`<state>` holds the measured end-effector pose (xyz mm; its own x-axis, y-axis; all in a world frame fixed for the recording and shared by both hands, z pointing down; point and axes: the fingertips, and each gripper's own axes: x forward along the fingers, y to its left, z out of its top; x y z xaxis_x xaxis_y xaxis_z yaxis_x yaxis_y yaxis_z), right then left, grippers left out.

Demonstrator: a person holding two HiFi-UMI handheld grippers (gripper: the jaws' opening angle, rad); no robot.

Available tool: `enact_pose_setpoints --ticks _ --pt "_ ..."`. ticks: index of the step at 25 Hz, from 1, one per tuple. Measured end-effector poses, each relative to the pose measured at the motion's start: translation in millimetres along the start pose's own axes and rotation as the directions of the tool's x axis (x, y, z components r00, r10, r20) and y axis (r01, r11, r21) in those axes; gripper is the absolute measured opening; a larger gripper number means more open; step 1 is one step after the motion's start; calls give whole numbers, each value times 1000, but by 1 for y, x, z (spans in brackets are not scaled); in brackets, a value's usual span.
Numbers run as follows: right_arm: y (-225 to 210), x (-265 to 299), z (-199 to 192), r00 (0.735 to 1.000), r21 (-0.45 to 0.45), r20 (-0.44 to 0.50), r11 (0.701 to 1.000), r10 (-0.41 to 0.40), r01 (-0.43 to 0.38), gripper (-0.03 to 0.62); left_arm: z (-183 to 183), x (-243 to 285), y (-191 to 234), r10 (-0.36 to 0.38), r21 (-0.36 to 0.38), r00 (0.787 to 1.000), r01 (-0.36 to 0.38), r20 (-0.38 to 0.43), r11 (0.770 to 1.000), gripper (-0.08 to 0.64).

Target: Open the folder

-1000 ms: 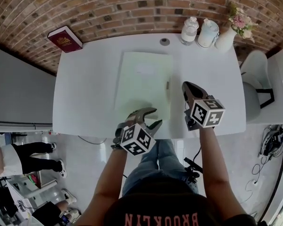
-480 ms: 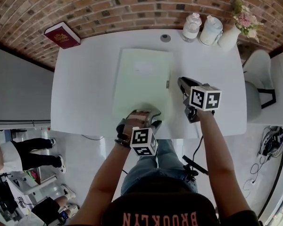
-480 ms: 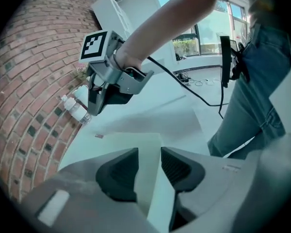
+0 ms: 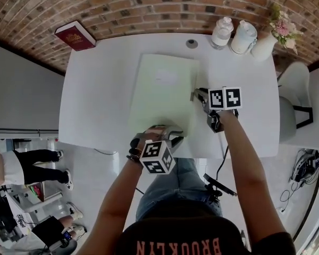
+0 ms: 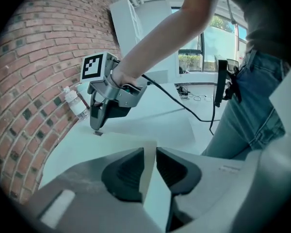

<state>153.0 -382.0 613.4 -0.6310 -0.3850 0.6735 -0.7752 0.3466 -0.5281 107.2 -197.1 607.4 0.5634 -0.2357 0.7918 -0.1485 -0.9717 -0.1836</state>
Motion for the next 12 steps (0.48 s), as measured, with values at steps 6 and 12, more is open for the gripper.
enact_pose_setpoints --ticks 6,12 --pt "20 -9 -35 994 -59 -104 997 37 -44 78 0 -3 1 17 -63 999 -15 35 998 81" --pt "25 -11 -43 995 -80 -97 997 17 -25 50 3 -9 3 66 -92 994 -58 85 994 67"
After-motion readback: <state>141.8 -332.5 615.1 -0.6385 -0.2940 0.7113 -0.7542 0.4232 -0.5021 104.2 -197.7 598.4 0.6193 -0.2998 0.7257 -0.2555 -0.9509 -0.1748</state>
